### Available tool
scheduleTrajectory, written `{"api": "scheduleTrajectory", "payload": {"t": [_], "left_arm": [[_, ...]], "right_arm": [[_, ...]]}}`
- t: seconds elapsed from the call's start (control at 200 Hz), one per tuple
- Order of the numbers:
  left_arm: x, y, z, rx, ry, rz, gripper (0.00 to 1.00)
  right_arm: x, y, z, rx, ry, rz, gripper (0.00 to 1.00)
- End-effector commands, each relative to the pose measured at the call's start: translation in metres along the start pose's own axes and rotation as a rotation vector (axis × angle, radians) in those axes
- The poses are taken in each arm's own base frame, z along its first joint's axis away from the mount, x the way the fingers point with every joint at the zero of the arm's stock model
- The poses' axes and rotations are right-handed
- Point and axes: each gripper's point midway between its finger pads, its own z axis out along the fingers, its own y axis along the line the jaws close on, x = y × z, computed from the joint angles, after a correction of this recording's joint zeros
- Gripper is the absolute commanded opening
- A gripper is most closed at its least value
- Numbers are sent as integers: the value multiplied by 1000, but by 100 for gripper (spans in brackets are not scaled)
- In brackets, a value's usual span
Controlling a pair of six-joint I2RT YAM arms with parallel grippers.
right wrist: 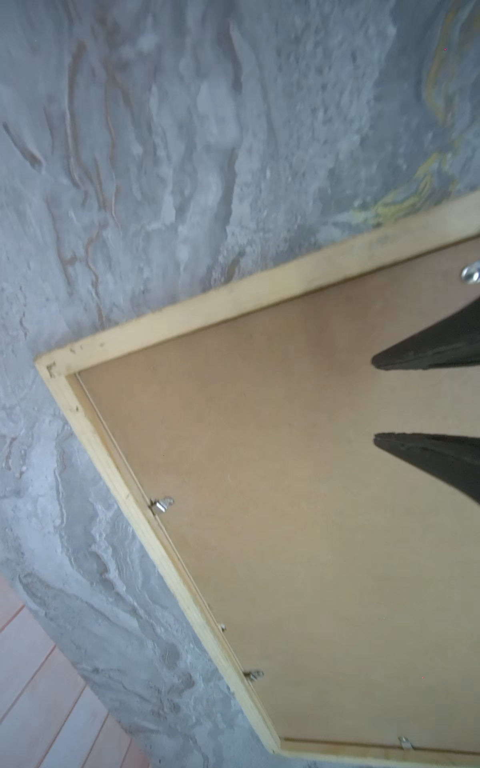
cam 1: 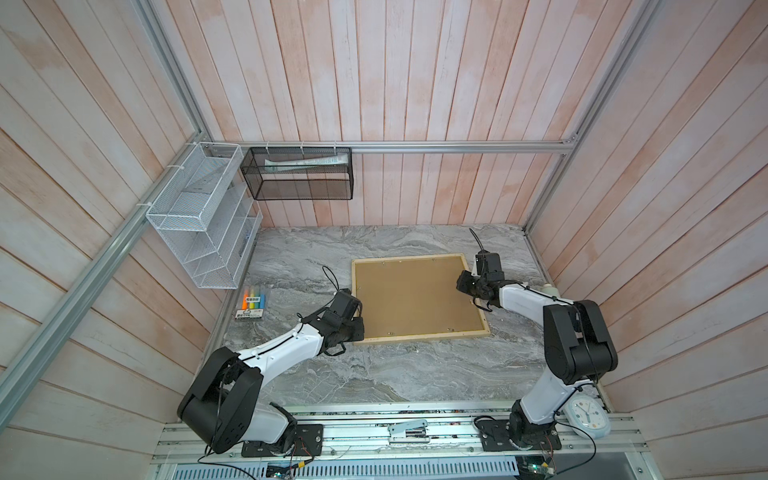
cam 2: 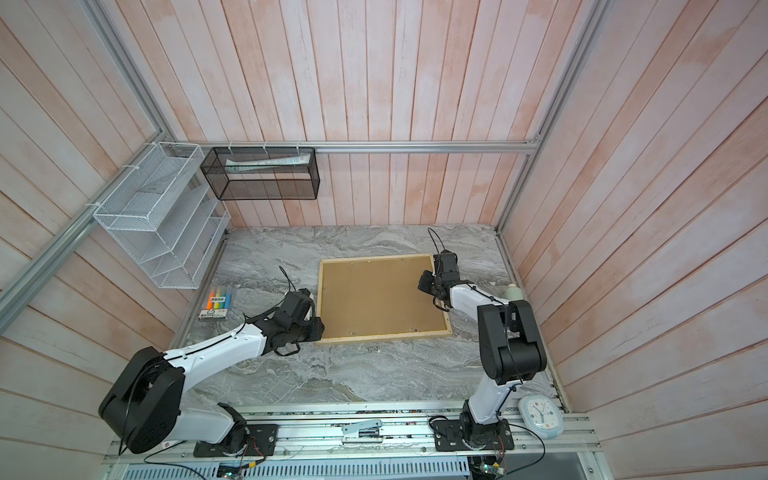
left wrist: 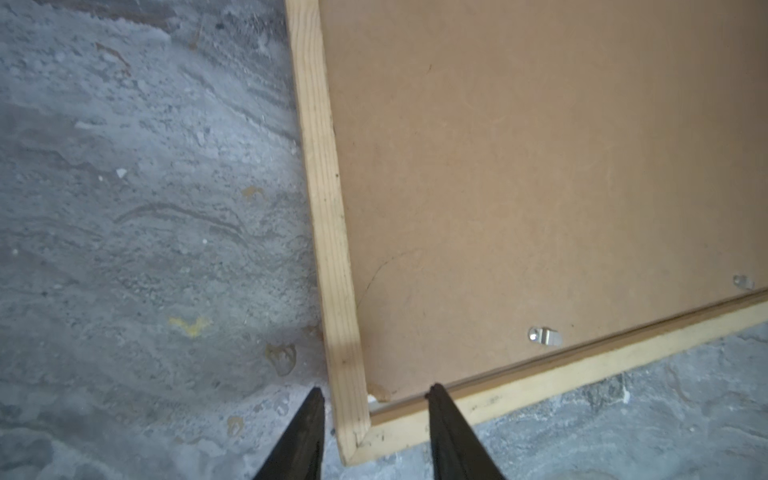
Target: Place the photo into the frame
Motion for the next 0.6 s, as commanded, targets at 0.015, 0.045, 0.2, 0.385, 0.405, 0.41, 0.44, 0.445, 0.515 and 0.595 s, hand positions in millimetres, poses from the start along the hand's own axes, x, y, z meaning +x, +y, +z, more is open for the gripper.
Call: {"api": "scheduleTrajectory", "payload": {"t": [0.015,0.045,0.2,0.385,0.405,0.41,0.44,0.445,0.515,0.595], "left_arm": [[12,-6,-3,28,15,-28,44],[14,-6,-2,31,19,-28,44],[22,-13,1,62,39,-33,44],[28,-19,3,74,50,-30,43],[28,-18,4,73,51,-30,44],[28,-18,4,73,51,-30,44],[28,-19,4,73,51,-30,44],[28,-19,4,74,50,-30,44],[28,-20,5,75,52,-30,44],[28,-20,5,76,51,-30,44]], "right_arm": [[5,-24,-7,101,31,-40,29],[5,-27,-7,110,32,-42,29],[8,-34,-4,126,57,-42,28],[12,-46,-4,166,68,-34,27],[12,-47,-4,168,68,-34,27],[12,-47,-4,168,68,-34,27],[12,-48,-4,171,70,-34,27],[12,-48,-4,170,70,-34,27],[13,-52,-4,181,72,-31,27],[14,-55,-2,182,84,-30,28]]}}
